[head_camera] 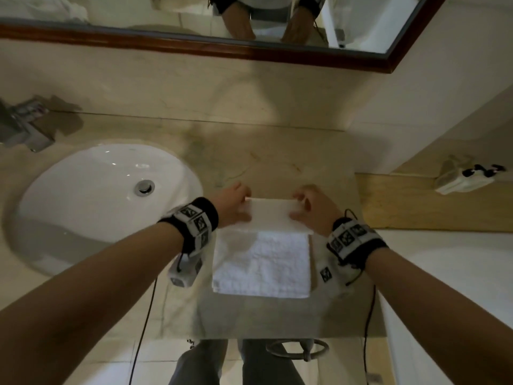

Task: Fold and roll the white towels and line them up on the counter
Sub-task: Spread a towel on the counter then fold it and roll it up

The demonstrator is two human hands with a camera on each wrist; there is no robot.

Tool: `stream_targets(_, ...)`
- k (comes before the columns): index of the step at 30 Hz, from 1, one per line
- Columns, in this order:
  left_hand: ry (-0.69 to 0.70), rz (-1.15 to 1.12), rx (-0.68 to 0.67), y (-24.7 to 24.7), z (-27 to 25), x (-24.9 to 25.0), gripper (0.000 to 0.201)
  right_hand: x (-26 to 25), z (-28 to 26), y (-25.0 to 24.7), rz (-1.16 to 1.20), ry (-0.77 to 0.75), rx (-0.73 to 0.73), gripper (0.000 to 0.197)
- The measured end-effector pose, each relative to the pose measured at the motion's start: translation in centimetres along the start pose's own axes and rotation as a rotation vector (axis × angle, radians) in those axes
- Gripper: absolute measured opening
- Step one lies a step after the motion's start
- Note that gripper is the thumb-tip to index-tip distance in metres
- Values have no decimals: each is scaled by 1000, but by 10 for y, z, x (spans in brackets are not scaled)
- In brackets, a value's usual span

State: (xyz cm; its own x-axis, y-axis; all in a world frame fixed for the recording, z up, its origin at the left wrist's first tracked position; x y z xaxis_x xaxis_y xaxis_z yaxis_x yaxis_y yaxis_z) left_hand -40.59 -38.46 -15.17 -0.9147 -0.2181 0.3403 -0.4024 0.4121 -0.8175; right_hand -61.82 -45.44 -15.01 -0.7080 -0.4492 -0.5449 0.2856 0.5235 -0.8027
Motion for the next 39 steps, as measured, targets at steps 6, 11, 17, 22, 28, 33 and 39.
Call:
stream_targets(6,-86,176,-120,17,10,-6,61,6,13,8,-35,128,-364,57)
stream_targets(11,-16,230,-14,10,9,-3,55,-3,11,5,-153,42,-279,49)
stream_targets(17,139,430,168,13,-8,-2,59,-12,-5,25,-572,-220,-1,57)
stream_targets(22,205,281,88,8,-21,-1,41,-9,-36,48,-488,-307,108,45)
stream_targets(28,-21,216,-97,-3,-3,-4,73,-8,-5,7,81,10,-100,48)
stream_targets(33,-41,238,-175,6,-3,-4,58,-1,0,21,35,113,-342,70)
stream_targets(39,63,322,-47,16,-21,3,69,-18,-15,24,-176,-30,-274,63)
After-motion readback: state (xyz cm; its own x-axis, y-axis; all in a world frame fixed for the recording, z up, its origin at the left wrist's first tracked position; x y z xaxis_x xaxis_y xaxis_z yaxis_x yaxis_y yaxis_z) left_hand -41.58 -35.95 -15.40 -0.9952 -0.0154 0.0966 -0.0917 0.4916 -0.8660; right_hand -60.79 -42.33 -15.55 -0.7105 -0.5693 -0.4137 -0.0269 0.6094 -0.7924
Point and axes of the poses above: each hand's wrist, its own z-axis towards the middle knuckle, its own y-axis out of the palm, x = y × z, the point moved 2 cm from there along z, towards the middle knuckle, and after that the axes turned 7 degrees about -y, right-handed, at the moved point
